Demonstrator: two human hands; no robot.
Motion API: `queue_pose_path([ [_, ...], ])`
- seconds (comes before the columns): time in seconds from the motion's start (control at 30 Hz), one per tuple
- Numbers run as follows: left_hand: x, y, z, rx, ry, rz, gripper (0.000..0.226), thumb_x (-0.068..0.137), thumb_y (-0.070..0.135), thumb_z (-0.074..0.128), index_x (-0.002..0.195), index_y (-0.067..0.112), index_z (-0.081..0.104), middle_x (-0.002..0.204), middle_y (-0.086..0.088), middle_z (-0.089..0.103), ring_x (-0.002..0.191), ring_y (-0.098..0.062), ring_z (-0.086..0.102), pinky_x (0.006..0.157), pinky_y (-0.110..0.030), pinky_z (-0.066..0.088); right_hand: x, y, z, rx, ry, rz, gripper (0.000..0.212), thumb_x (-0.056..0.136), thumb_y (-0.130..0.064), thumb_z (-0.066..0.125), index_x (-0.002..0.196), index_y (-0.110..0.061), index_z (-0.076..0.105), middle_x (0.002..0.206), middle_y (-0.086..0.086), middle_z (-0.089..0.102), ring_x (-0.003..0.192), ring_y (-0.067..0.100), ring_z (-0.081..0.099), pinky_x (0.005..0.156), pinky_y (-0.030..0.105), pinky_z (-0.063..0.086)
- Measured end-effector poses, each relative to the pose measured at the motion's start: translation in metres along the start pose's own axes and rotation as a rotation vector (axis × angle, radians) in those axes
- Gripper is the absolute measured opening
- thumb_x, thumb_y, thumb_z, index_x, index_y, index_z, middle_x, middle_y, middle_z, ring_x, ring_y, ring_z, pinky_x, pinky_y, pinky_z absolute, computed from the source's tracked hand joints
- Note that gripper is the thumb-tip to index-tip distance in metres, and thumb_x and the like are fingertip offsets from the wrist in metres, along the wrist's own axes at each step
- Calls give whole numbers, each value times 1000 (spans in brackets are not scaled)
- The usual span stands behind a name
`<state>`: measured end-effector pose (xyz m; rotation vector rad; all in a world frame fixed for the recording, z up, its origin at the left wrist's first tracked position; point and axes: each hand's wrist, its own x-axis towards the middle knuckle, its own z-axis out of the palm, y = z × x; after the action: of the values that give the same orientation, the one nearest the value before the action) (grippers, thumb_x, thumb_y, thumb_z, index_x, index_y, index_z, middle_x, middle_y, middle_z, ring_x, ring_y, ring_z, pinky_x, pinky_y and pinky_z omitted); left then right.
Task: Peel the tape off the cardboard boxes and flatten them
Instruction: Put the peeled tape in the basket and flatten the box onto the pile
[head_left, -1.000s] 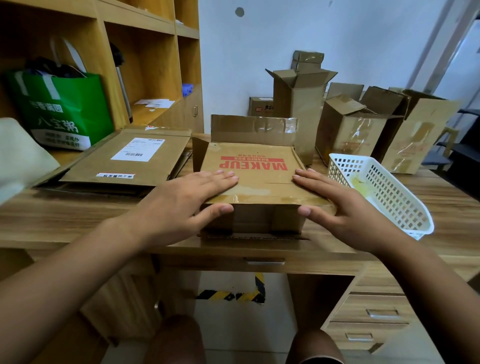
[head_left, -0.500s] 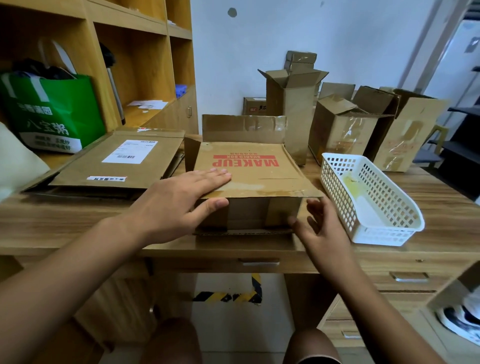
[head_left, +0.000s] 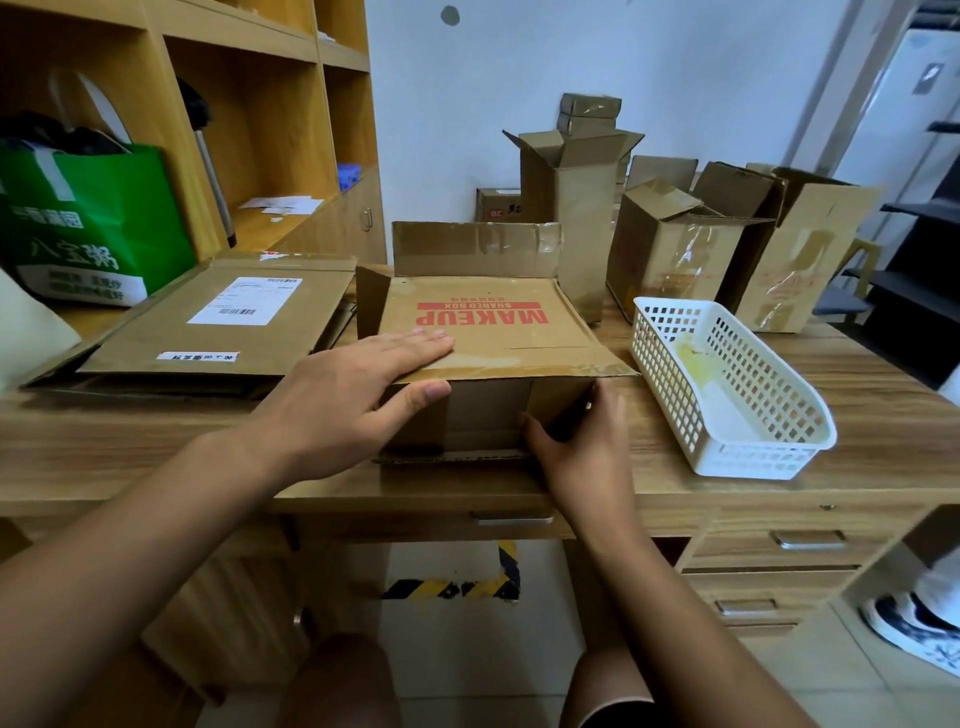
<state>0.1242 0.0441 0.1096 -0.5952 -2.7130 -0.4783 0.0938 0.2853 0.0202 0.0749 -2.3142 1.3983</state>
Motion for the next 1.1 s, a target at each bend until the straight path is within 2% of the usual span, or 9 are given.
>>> queue_pose_path([
  [0.1,0,-1,1,6,-2,-4,70,89,75,20,150,44,38,152,26,35,143,6,27,114,-32,34,-2,1,-3,39,-16,10,76,80,-35,82,144,-30,40,126,-9,45,111,-1,47,83,7,40],
  [0.2,1,-1,2,3,-3,-1,71,89,75,20,150,44,37,153,25,35,143,5,26,116,-31,32,-3,3,-9,163,-79,40,73,79,-35,80,139,-40,41,127,-17,50,117,3,57,95,27,55],
  [0.37,0,-3,2,-5,-14,2,73,88,76,20,150,42,38,154,23,35,144,4,26,118,-30,29,-6,9,-36,177,-258,24,68,92,-7,68,143,-41,38,123,-29,54,111,-22,53,90,8,49],
  [0.47,1,-3,2,4,-21,4,74,87,76,20,151,43,37,154,24,33,143,5,24,116,-27,26,-8,15,-48,178,-305,17,63,97,-3,59,151,-29,43,135,-19,59,122,-9,56,102,17,49],
  [0.6,1,-1,3,2,-15,7,74,87,76,20,151,42,37,152,27,31,142,7,21,116,-25,24,-7,15,-60,150,-260,41,47,98,-8,53,119,-49,63,105,-15,71,98,9,67,87,38,57],
  [0.73,0,-1,4,-5,-14,4,75,86,76,20,151,42,37,151,28,30,141,8,20,115,-24,22,-7,16,-66,194,-276,90,32,83,-22,49,99,-41,70,99,5,71,100,34,65,92,62,52],
  [0.9,-1,-3,5,3,-18,8,74,88,77,21,151,42,37,155,24,33,144,5,22,118,-28,25,-14,12,-64,177,-276,55,50,94,-20,58,117,-64,59,118,-22,69,112,2,63,102,43,52],
  [1.0,-1,-6,6,7,-21,22,72,90,77,21,152,42,36,156,24,33,146,5,23,121,-33,27,-19,14,-66,219,-281,64,52,96,-21,62,141,-44,52,133,-20,63,126,-3,56,110,42,47],
  [1.1,-1,-7,8,21,-23,25,71,90,76,22,152,43,34,156,25,31,146,6,21,120,-31,26,-25,9,-72,250,-250,55,54,100,-9,60,143,-39,49,134,-23,60,127,-7,54,112,31,46],
])
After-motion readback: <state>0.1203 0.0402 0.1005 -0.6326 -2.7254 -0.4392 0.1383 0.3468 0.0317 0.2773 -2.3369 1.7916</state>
